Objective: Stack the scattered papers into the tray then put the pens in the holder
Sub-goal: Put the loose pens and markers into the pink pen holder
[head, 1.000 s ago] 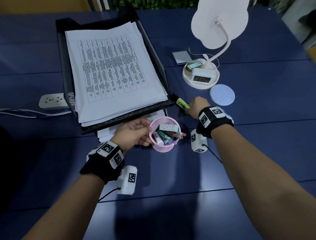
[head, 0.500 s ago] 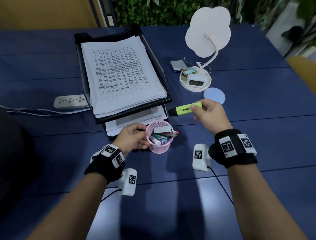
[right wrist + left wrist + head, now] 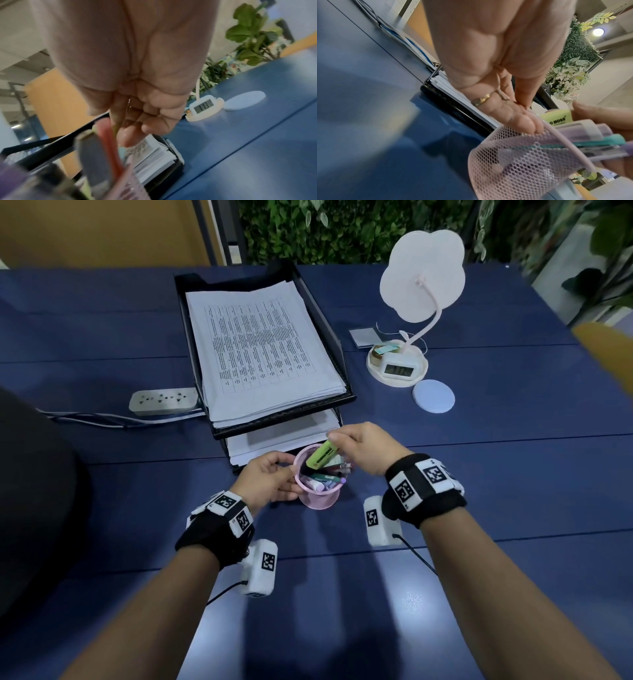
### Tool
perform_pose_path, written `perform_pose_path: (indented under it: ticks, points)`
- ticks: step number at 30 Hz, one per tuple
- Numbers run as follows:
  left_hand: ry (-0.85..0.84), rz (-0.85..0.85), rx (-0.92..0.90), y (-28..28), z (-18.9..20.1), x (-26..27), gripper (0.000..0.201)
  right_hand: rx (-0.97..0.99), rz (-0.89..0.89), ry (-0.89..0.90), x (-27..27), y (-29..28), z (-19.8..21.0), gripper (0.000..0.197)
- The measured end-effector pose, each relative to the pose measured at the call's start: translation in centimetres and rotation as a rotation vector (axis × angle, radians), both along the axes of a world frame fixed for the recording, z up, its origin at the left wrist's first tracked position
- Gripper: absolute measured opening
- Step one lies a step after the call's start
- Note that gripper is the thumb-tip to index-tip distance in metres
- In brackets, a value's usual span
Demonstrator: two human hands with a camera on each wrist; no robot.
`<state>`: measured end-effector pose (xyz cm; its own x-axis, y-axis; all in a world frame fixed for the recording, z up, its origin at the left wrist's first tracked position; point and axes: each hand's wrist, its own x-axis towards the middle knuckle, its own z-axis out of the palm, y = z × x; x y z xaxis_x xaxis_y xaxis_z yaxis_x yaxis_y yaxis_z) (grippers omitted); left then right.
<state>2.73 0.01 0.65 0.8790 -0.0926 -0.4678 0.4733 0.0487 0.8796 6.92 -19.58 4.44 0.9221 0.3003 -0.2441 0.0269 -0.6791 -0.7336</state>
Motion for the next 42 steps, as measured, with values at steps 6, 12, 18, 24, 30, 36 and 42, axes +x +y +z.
perform_pose_path:
  ticks: [6,12,18,24,30,36,42]
  points:
    - [0.010,0.036,0.035,1.7,-0.5,0.2,0.009,-0.082,-0.276,0.005,2.5,-1.9,-3.6,0.026]
    - [0.024,0.047,0.045,3.0,-0.7,0.6,0.009,-0.255,-0.213,0.043,4.9,-1.7,-7.1,0.044]
    - [0.036,0.040,0.058,3.1,-0.9,1.8,0.010,-0.429,-0.111,0.066,8.1,-1.5,-7.8,0.063]
    - [0.030,0.038,0.049,2.4,-1.0,2.8,0.014,-0.590,-0.039,0.130,10.3,-1.5,-8.1,0.058]
    - [0.018,0.043,0.048,2.0,-0.9,3.0,0.015,-0.599,-0.124,0.078,10.3,-2.5,-8.4,0.049]
    - [0.017,0.050,0.040,1.7,-1.1,2.8,0.013,-0.529,-0.267,0.029,8.7,-3.8,-7.8,0.024]
    - [0.021,0.052,0.043,1.0,-0.9,2.4,0.013,-0.347,-0.395,0.200,6.2,-5.1,-7.3,0.010]
